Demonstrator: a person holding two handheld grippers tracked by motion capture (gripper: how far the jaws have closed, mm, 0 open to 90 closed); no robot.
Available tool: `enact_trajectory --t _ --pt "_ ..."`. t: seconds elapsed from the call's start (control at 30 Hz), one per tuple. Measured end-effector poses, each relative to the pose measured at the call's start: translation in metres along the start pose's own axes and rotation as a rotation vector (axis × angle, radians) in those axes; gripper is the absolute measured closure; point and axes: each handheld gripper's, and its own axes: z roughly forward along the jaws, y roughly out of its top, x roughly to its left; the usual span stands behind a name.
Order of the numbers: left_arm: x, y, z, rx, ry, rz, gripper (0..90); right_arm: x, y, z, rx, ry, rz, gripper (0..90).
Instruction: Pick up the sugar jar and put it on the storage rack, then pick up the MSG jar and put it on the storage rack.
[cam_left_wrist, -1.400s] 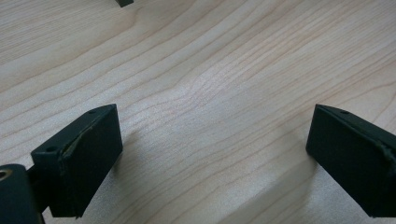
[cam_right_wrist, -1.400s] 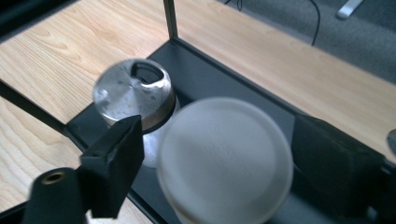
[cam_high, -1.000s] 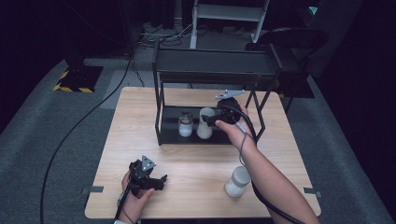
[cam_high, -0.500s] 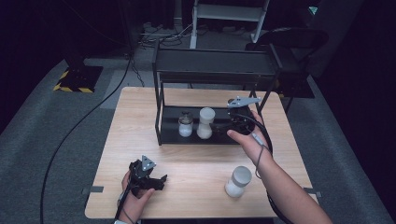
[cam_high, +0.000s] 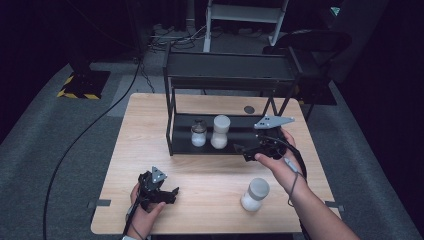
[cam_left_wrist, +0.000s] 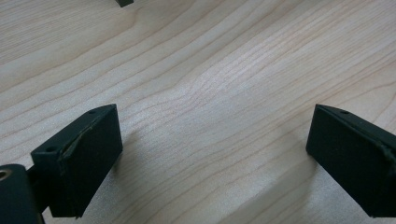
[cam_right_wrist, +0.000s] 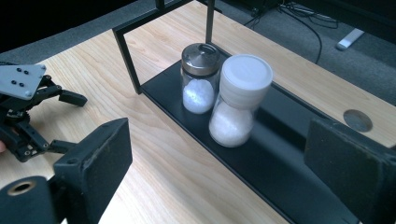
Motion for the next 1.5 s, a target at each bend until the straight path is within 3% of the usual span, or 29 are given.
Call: enact_trajectory --t 0.53,1.17,1.5 --pt "0.0 0.0 0.0 0.0 0.001 -0.001 3.4 0.014 -0.027 -0.037 -0.007 -0.001 0.01 9.3" --pt "-0.001 0.0 0.0 0.002 0.004 -0.004 3.1 0.036 -0.064 -0.046 -0.001 0.005 -0.002 8.3" --pt "-0.001 0.0 0.0 0.003 0.006 -0.006 3.0 0.038 -0.09 -0.039 0.027 0.012 0.018 7.8"
